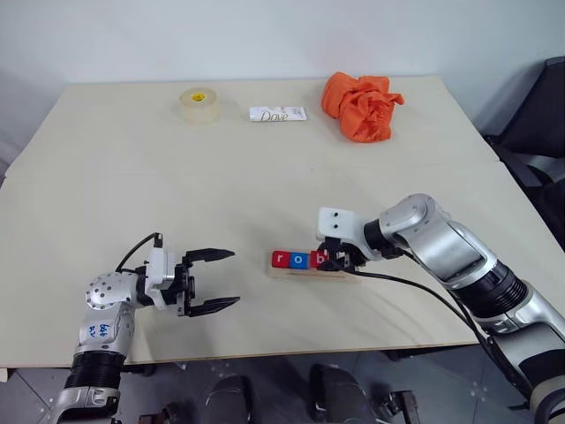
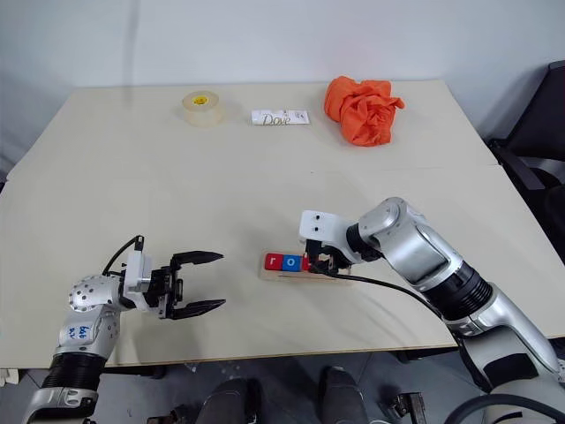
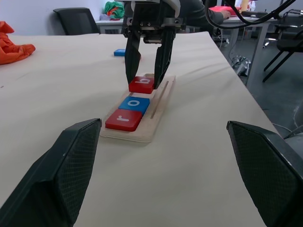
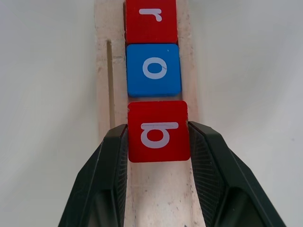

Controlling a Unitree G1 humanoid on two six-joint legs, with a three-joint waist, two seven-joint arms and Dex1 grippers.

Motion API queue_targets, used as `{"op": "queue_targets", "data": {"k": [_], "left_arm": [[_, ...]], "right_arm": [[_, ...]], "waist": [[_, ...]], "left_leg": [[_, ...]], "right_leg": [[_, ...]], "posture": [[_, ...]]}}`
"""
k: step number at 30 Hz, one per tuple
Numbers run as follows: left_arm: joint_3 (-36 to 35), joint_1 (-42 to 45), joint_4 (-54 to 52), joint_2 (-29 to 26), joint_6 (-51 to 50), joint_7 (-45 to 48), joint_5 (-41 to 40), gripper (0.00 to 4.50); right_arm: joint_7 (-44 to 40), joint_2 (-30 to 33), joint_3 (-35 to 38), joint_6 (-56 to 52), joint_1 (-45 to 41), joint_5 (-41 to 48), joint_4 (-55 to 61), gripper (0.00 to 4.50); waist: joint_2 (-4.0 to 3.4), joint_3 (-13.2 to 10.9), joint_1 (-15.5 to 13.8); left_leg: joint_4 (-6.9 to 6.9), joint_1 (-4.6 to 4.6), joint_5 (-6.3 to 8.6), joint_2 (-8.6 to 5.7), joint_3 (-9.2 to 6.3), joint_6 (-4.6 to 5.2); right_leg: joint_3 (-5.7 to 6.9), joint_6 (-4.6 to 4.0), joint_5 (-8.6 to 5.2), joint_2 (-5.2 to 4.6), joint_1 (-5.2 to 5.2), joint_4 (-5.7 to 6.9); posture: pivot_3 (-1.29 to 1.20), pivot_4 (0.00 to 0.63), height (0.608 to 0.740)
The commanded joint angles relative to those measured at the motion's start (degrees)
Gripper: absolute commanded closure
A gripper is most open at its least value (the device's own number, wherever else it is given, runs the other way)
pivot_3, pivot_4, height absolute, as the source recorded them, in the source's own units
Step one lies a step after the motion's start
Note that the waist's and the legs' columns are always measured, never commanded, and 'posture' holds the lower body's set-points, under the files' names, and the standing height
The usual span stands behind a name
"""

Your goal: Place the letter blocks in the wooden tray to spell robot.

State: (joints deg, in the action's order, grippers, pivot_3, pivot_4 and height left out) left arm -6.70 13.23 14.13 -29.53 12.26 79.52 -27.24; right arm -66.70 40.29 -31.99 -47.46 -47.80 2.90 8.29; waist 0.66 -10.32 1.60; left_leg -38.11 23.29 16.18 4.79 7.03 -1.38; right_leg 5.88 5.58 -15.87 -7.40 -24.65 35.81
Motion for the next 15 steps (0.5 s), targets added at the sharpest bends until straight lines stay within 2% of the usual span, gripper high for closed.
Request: {"op": "queue_targets", "data": {"k": [1,5,6,10,13,14,15], "left_arm": [[-0.16,-0.22,-2.16,0.14,0.08,-0.36,-1.15,0.0],[-0.2,-0.23,-2.18,0.19,0.09,-0.43,-1.11,0.0],[-0.22,-0.22,-2.16,0.2,0.14,-0.46,-1.08,0.0],[-0.32,0.15,-1.72,0.2,0.28,-0.47,-1.08,0.0],[-0.36,0.36,-1.47,0.15,0.26,-0.35,-1.11,0.0],[-0.37,0.47,-1.3,0.12,0.26,-0.27,-1.11,0.0],[-0.37,0.59,-1.17,0.1,0.28,-0.26,-1.08,0.0]], "right_arm": [[0.15,-0.66,-0.16,0.35,-0.36,-0.57,0.49,3.04],[0.28,-1.11,-0.52,0.45,-0.3,-0.84,0.35,3.04],[0.41,-1.28,-0.53,0.49,-0.3,-0.94,0.32,2.48],[1.05,-2.02,-0.24,0.48,-0.96,-1.36,-0.24,1.38],[0.75,-1.61,0.12,0.73,-1.46,-1.39,-0.17,0.23],[0.63,-1.44,0.26,0.78,-1.66,-1.39,-0.15,0.01],[0.44,-1.17,0.53,0.73,-1.82,-1.3,0.13,0.01]], "waist": [[0.0,0.0,0.0],[0.0,0.0,0.0],[0.0,0.0,0.0],[0.0,0.0,0.03],[0.0,0.0,0.01],[0.0,0.0,0.01],[0.0,0.0,0.01]], "left_leg": [[0.0,0.0,0.0,0.0,0.0,0.0],[0.0,0.0,0.0,0.0,0.0,0.0],[0.0,0.0,0.0,0.0,0.0,0.0],[0.0,0.0,0.0,0.0,0.0,0.0],[0.0,0.0,0.0,0.0,0.0,0.0],[0.0,0.0,0.0,0.0,0.0,0.0],[0.0,0.0,0.0,0.0,0.0,0.0]], "right_leg": [[0.0,0.0,0.0,0.0,0.0,0.0],[0.0,0.0,0.0,0.0,0.0,0.0],[0.0,0.0,0.0,0.0,0.0,0.0],[0.0,0.0,0.0,0.0,0.0,0.0],[0.0,0.0,0.0,0.0,0.0,0.0],[0.0,0.0,0.0,0.0,0.0,0.0],[0.0,0.0,0.0,0.0,0.01,0.0]], "posture": [[0.0,0.15,0.74],[0.0,0.15,0.74],[0.0,0.15,0.74],[0.0,0.15,0.74],[0.0,0.15,0.74],[0.0,0.15,0.74],[0.0,0.15,0.74]]}}
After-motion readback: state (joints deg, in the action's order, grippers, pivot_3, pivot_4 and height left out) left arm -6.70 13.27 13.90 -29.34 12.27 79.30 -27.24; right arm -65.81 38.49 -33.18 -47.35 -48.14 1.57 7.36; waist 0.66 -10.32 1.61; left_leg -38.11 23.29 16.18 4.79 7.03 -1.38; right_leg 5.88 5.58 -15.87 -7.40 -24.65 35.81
